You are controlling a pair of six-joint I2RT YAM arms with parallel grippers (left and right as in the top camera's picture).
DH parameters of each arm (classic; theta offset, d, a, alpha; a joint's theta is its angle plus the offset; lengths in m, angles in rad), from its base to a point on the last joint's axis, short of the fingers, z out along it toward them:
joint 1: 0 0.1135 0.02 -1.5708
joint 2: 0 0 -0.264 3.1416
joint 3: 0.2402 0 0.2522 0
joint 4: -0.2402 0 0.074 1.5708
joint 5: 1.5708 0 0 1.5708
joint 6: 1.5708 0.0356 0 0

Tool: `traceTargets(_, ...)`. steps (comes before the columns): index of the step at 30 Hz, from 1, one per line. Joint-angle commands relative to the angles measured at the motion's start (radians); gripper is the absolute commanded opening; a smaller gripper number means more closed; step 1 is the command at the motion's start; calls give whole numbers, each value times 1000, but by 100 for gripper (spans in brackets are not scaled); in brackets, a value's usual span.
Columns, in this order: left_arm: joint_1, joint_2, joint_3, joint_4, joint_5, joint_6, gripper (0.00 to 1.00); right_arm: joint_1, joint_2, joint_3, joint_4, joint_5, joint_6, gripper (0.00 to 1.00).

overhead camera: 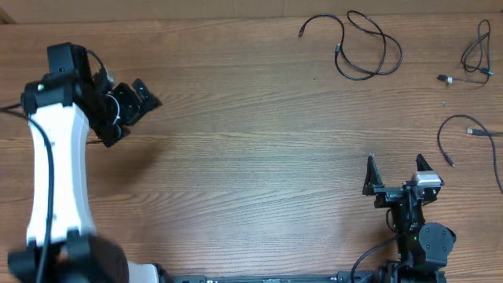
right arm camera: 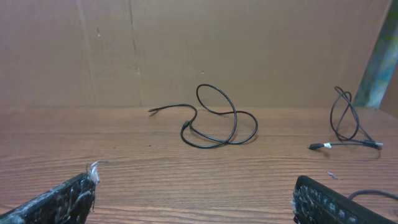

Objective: Untangle cables

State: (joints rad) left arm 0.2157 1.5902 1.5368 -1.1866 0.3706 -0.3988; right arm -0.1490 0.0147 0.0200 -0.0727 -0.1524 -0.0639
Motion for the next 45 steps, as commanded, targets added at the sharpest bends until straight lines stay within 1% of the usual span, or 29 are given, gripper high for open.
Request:
traceTargets(1, -42, -217, -20, 3, 44, 118, 100, -3, -12, -12, 4, 1, -5, 100)
traceTargets(3, -71, -326, -45, 14, 32, 134, 99, -3, -12, -12, 4, 1, -5, 100)
traceTargets(4, -95, -423, -72, 20, 3, 134, 100, -3, -12, -12, 5, 1, -5, 100)
traceTargets(6, -115, -539, -117, 24, -34, 131, 99, -3, -12, -12, 4, 1, -5, 100)
traceTargets(8, -124, -655, -170, 18, -38, 130, 99, -3, -12, -12, 4, 1, -5, 100)
traceTargets(12, -125, -845, -242, -73, -38, 130, 100, -3, -12, -12, 4, 1, -5, 100)
traceTargets(15, -125, -936, -246, -186, -38, 130, 99, -3, -12, -12, 4, 1, -5, 100)
traceTargets(20, -125, -1014, -246, -331, -56, 130, 100, -3, -12, -12, 4, 1, -5, 100)
traceTargets(22, -125, -1021, -246, -376, -66, 130, 99, -3, -12, -12, 4, 1, -5, 100)
traceTargets(24, -160, -1038, -248, -386, -67, 130, 100, -3, -12, -12, 4, 1, -5, 100)
traceTargets(29, -239, -1130, -277, -320, -68, 131, 99, -3, -12, -12, 4, 1, -5, 100)
traceTargets(35, -229, -1322, -379, -215, -75, 130, 100, -3, -12, -12, 4, 1, -5, 100)
traceTargets(40, -212, -1474, -499, -74, -115, 142, 99, -3, -12, -12, 4, 1, -5, 100)
traceTargets(43, -209, -1531, -578, 26, -120, 146, 99, -3, -12, -12, 4, 1, -5, 100)
traceTargets(45, -209, -1555, -640, 100, -121, 171, 99, -3, -12, -12, 4, 1, -5, 100)
